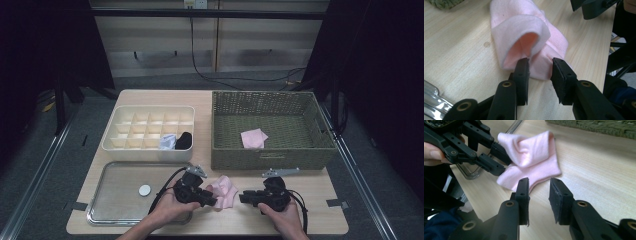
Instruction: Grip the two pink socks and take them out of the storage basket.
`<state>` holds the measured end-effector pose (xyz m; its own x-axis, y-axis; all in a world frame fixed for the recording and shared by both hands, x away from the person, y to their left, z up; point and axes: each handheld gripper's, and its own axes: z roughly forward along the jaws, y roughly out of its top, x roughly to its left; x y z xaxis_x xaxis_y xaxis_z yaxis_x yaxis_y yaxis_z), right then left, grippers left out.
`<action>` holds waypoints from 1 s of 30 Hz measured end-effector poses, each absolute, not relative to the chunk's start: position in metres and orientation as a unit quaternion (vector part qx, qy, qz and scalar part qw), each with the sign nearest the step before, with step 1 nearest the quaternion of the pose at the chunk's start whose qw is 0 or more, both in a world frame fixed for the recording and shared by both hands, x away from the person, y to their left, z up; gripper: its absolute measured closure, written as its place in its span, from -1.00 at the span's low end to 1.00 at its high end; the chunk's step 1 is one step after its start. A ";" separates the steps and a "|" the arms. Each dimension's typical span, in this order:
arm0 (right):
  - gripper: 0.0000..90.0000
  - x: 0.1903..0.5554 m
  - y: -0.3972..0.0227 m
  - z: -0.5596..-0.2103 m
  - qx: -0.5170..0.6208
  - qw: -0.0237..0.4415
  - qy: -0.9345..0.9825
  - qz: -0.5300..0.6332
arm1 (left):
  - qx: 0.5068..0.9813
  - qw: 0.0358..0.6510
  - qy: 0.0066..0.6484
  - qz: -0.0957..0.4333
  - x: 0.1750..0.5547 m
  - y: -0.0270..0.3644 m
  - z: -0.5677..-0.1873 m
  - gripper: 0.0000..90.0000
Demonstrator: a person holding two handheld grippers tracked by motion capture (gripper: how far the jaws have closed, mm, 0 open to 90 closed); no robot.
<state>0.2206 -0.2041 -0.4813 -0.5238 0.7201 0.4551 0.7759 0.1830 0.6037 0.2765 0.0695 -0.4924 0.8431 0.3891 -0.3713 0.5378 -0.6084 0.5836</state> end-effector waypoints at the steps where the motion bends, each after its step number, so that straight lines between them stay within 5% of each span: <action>1: 0.56 0.220 -0.204 -0.482 -0.485 0.035 -0.769 -0.414 | 0.889 0.361 0.260 -0.107 0.275 0.068 -0.493 0.47; 15: 0.49 0.226 -0.193 -0.491 -0.490 0.019 -0.777 -0.393 | 0.887 0.375 0.233 -0.138 0.257 0.045 -0.495 0.43; 23: 0.94 0.231 -0.185 -0.497 -0.496 -0.002 -0.783 -0.375 | 0.889 0.370 0.238 -0.126 0.260 0.049 -0.486 0.36; 30: 0.97 0.230 -0.191 -0.495 -0.499 0.014 -0.779 -0.379 | 0.865 0.433 0.235 -0.092 0.277 0.059 -0.448 0.32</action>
